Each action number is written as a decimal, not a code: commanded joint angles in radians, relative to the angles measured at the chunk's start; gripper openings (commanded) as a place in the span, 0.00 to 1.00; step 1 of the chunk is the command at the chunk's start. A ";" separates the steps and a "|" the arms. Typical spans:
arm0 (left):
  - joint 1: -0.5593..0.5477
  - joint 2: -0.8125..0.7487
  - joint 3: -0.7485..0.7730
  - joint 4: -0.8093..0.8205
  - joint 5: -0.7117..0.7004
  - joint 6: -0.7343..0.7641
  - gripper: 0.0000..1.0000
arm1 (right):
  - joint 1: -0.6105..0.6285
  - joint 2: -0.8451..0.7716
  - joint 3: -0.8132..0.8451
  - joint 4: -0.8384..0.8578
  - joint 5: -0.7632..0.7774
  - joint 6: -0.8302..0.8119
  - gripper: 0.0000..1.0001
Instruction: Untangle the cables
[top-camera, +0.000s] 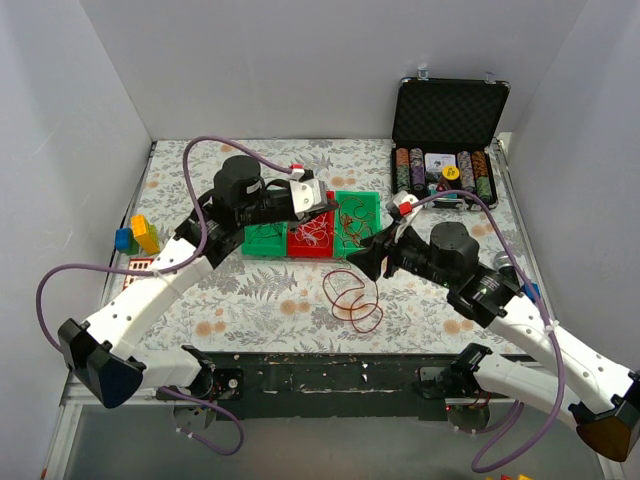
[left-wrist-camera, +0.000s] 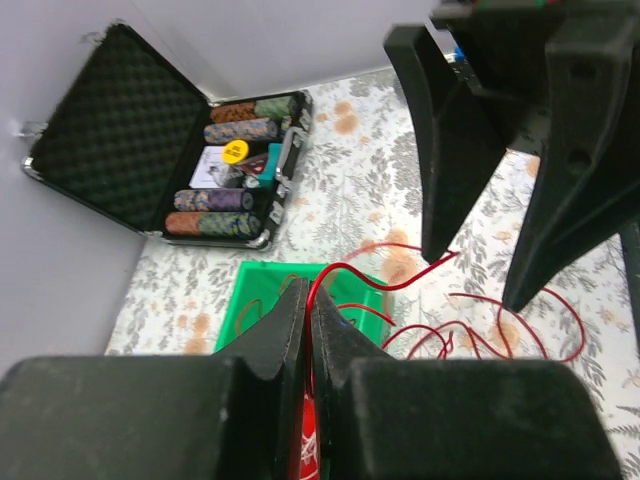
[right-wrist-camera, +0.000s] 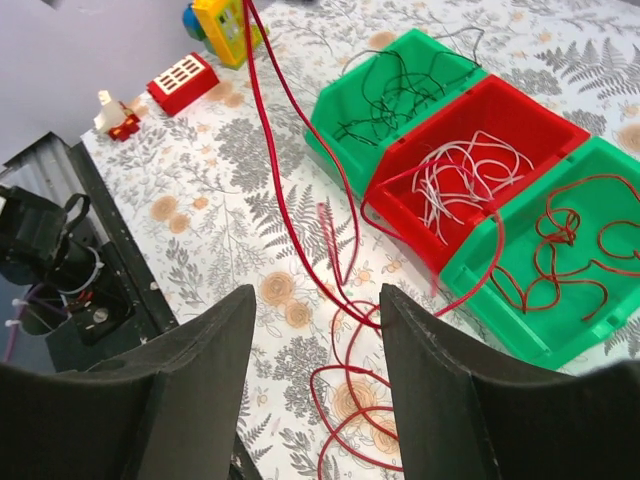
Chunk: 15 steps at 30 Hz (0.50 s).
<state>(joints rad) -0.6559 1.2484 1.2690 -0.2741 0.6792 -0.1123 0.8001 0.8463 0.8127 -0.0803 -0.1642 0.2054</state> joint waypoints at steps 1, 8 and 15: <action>0.001 -0.037 0.055 0.030 -0.099 -0.006 0.00 | 0.005 -0.026 -0.052 0.047 0.077 0.002 0.64; 0.001 -0.041 0.161 0.041 -0.121 0.020 0.00 | 0.004 -0.003 -0.184 0.131 0.035 0.009 0.68; 0.001 -0.037 0.237 0.041 -0.109 0.000 0.00 | 0.004 0.094 -0.331 0.283 -0.011 0.035 0.70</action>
<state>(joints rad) -0.6556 1.2339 1.4433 -0.2428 0.5797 -0.1055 0.8001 0.9005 0.5243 0.0624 -0.1452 0.2184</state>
